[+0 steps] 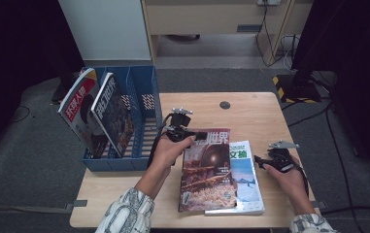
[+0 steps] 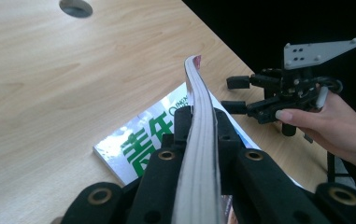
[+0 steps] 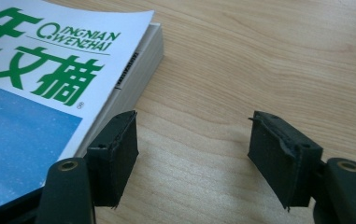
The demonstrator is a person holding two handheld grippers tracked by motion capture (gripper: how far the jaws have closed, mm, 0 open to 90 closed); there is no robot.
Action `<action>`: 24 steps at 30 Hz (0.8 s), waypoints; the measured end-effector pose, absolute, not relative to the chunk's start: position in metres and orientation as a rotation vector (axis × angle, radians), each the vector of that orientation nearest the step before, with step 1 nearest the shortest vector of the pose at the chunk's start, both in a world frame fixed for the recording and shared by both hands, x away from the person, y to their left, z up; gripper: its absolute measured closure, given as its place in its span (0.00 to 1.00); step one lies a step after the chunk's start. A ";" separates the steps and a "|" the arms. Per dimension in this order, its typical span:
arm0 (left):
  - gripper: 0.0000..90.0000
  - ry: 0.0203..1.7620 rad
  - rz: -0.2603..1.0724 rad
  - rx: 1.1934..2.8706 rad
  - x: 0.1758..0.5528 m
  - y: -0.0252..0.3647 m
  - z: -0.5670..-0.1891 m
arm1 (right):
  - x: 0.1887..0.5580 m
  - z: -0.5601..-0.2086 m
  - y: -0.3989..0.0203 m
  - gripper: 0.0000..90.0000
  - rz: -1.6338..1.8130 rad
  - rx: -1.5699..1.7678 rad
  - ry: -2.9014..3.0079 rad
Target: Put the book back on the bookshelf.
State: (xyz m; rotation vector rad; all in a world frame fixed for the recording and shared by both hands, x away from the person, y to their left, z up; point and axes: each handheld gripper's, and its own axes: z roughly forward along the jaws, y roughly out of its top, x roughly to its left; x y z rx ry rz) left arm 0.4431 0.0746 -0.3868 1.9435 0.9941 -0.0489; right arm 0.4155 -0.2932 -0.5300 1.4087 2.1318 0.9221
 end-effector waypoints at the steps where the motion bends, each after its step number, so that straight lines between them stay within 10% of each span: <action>1: 0.93 0.993 -0.038 1.940 0.442 0.076 -0.383 | 0.416 -0.531 -0.294 0.36 0.916 1.412 2.133; 24: 0.93 0.965 0.116 1.880 0.437 0.110 -0.302 | 0.414 -0.537 -0.292 0.31 0.936 1.404 2.090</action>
